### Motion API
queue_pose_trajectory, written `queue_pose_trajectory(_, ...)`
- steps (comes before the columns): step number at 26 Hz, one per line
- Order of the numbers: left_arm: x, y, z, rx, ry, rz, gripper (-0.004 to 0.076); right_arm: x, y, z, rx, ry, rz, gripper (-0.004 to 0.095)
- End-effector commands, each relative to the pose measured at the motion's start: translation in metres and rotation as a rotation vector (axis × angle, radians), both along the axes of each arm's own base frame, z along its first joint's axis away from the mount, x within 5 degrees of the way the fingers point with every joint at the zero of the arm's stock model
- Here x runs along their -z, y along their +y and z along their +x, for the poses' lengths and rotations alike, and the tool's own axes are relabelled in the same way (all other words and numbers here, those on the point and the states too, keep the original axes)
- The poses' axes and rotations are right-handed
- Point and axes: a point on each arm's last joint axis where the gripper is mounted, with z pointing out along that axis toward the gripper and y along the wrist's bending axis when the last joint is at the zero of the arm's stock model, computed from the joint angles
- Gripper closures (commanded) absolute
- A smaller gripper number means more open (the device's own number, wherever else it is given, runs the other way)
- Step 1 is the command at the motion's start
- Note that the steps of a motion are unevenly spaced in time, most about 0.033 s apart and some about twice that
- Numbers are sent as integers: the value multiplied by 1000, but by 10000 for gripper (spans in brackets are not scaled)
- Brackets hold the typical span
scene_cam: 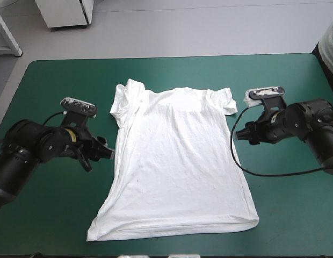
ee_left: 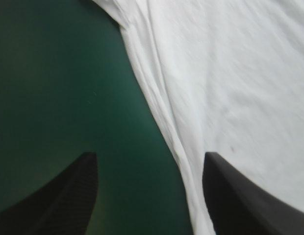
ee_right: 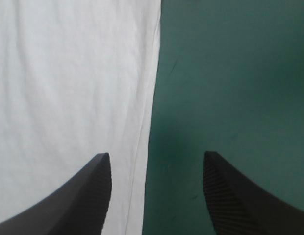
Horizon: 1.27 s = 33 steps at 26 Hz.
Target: Fold the cloth
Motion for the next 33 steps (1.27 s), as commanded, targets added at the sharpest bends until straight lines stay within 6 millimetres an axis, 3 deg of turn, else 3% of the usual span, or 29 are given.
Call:
queue_pose_trajectory(1,-10,-7,26,-20,-110,5,265,-24,1,17,12,-128,-2,370)
queue_pose_trajectory(6,24,-23,64,-38,-47,25,265,-20,7,39,11,-112,-6,370)
queue_pose_trajectory(12,66,-34,96,-82,29,67,265,-8,10,51,5,-73,-20,369)
queue_pose_trajectory(18,107,-32,119,-155,147,58,265,1,11,57,3,-48,-28,370)
queue_pose_trajectory(28,147,-26,139,-167,253,21,271,15,14,68,-8,-14,-42,370)
queue_pose_trajectory(29,149,-27,139,-165,263,12,289,19,15,71,-15,-3,-50,370)
queue_pose_trajectory(31,157,-28,141,-165,286,15,400,32,18,79,-41,28,-60,369)
queue_pose_trajectory(33,167,-31,142,-156,317,9,563,45,20,87,-45,59,-68,367)
